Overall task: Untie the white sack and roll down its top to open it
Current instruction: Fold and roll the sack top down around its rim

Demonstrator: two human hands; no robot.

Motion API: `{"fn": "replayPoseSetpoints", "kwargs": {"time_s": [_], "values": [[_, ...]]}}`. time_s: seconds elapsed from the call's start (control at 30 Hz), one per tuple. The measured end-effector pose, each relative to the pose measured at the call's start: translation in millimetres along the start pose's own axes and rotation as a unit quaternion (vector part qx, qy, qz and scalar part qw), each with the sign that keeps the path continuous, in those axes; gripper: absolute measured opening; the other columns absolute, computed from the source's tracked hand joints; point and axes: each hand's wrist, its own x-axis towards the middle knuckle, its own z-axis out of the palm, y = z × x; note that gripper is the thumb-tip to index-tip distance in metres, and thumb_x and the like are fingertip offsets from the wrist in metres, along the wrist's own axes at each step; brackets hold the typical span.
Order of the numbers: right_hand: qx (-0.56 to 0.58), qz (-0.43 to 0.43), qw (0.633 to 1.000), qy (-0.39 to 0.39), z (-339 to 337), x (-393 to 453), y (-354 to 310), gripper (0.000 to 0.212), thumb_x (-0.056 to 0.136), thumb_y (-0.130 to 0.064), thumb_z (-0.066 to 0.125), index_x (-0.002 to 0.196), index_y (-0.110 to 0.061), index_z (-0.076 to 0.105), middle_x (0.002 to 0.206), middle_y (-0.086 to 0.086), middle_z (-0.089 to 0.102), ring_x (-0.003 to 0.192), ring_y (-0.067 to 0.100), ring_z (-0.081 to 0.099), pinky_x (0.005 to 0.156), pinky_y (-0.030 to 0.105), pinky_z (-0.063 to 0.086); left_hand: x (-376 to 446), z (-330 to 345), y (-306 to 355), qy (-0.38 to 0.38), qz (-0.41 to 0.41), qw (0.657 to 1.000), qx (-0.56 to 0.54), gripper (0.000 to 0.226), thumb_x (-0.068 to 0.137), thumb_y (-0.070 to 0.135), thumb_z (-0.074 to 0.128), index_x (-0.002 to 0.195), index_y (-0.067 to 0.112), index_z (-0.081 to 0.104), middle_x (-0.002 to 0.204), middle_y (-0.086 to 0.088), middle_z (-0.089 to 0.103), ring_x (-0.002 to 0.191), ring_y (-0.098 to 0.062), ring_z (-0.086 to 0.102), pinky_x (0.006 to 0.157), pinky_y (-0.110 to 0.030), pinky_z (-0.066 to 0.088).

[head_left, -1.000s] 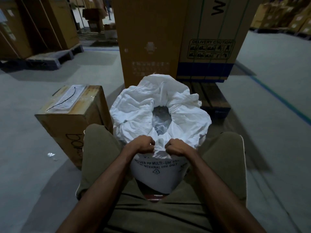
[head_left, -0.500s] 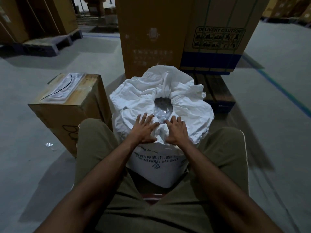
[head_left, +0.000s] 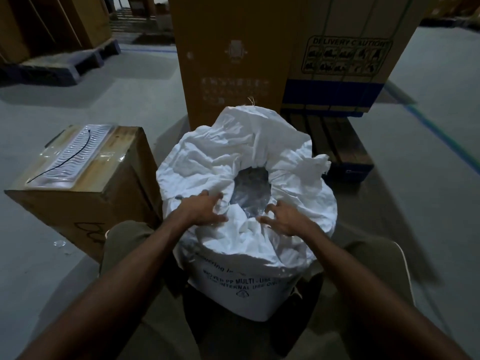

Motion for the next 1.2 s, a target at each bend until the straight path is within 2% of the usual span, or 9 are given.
{"fn": "replayPoseSetpoints", "kwargs": {"time_s": [0.13,0.3,0.47,0.6,0.83,0.93,1.03,1.1,1.2], "values": [[-0.053,-0.056,0.993,0.091,-31,22,-6,0.051,0.099,-0.06,0.052,0.134,-0.024,0.057,0.14,0.011,0.05,0.127,0.037,0.049,0.1,0.047,0.045,21,-19,18,0.173,0.05,0.982,0.054,0.04,0.097,0.058,0.049,0.116,0.026,0.065,0.128,-0.007,0.055,0.119,-0.034,0.052,0.087,-0.046,0.047],[-0.061,-0.068,0.986,0.143,-41,59,-9,0.038,0.098,-0.045,0.06,0.126,-0.019,0.058,0.134,0.007,0.05,0.12,0.033,0.051,0.088,0.046,0.052,68,-30,21,0.231,0.095,0.968,0.002,0.027,0.095,0.042,0.057,0.098,0.019,0.07,0.108,-0.008,0.06,0.11,-0.029,0.048,0.084,-0.042,0.048],[-0.017,-0.064,0.96,0.274,-55,105,-26,0.033,0.095,-0.038,0.064,0.12,-0.016,0.06,0.124,0.008,0.055,0.11,0.028,0.055,0.085,0.046,0.054,114,-35,31,0.246,0.038,0.96,-0.127,0.042,0.097,0.04,0.057,0.132,0.019,0.049,0.126,-0.013,0.058,0.117,-0.031,0.053,0.098,-0.044,0.046],[-0.031,-0.07,0.949,0.305,-64,130,-24,0.042,0.091,-0.033,0.068,0.127,-0.015,0.057,0.135,0.012,0.051,0.119,0.03,0.053,0.092,0.044,0.052,141,-37,35,0.275,0.01,0.949,-0.155,0.05,0.1,0.044,0.051,0.145,0.025,0.038,0.131,-0.014,0.054,0.117,-0.03,0.054,0.099,-0.044,0.046],[-0.067,-0.071,0.95,0.297,-69,165,-20,0.063,0.093,-0.047,0.054,0.15,-0.022,0.044,0.158,0.011,0.04,0.145,0.035,0.031,0.116,0.054,0.022,189,-33,20,0.268,0.046,0.96,-0.066,0.036,0.096,0.056,0.044,0.114,0.032,0.063,0.156,-0.007,0.034,0.15,-0.03,0.016,0.122,-0.054,0.008],[-0.092,-0.038,0.967,0.235,-72,175,-11,0.068,0.099,-0.048,0.055,0.158,-0.032,0.026,0.147,0.006,0.052,0.137,0.031,0.042,0.111,0.05,0.028,199,-27,14,0.254,0.03,0.964,-0.076,0.04,0.1,0.059,0.039,0.101,0.028,0.063,0.162,-0.004,0.03,0.156,-0.025,0.007,0.124,-0.056,0.005],[-0.08,-0.024,0.974,0.212,-73,183,-3,0.072,0.1,-0.059,0.046,0.161,-0.039,0.013,0.143,0.004,0.054,0.13,0.031,0.047,0.108,0.051,0.033,205,-28,13,0.243,-0.002,0.963,-0.12,0.039,0.102,0.053,0.042,0.113,0.021,0.061,0.164,-0.007,0.026,0.152,-0.031,0.022,0.122,-0.055,0.022],[-0.082,-0.024,0.974,0.211,-73,188,-2,0.073,0.099,-0.067,0.036,0.162,-0.04,0.011,0.145,0.004,0.052,0.131,0.033,0.047,0.108,0.054,0.034,206,-34,13,0.242,-0.006,0.959,-0.144,0.041,0.101,0.046,0.047,0.131,0.018,0.048,0.158,-0.012,0.034,0.135,-0.037,0.046,0.11,-0.052,0.04],[-0.091,-0.008,0.973,0.214,-73,196,-4,0.072,0.1,-0.07,0.024,0.162,-0.035,0.018,0.145,0.004,0.054,0.132,0.036,0.047,0.104,0.056,0.035,211,-42,13,0.229,-0.041,0.957,-0.172,0.061,0.1,0.044,0.049,0.153,0.022,0.025,0.144,-0.017,0.048,0.114,-0.04,0.06,0.092,-0.048,0.049]]}}
